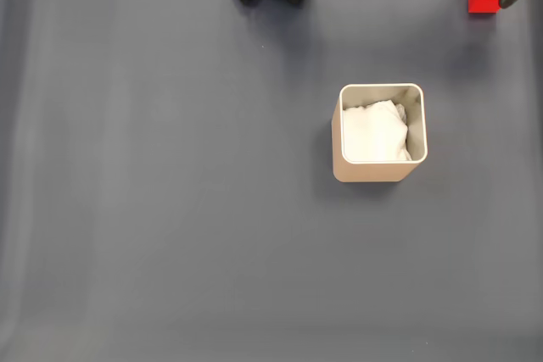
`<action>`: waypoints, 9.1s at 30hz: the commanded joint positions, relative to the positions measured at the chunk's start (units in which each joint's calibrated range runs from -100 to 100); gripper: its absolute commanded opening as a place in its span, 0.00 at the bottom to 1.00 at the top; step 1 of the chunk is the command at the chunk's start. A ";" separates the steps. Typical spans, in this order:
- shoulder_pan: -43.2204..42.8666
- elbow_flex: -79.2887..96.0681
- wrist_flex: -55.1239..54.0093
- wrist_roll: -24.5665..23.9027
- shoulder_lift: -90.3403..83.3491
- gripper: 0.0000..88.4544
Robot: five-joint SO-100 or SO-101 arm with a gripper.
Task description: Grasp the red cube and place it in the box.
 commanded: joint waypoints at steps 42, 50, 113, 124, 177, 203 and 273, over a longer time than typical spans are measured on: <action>-3.46 9.40 -9.46 -3.71 0.07 0.41; -2.39 8.76 -9.79 -2.54 -0.02 0.41; 0.02 4.66 -6.01 -1.47 -3.22 0.10; 4.00 -6.37 7.36 -3.08 -6.42 0.07; 43.90 -15.85 25.91 -1.71 -15.59 0.04; 45.96 -9.74 22.87 -0.88 -17.84 0.04; 48.09 -3.27 19.34 -1.61 -28.14 0.00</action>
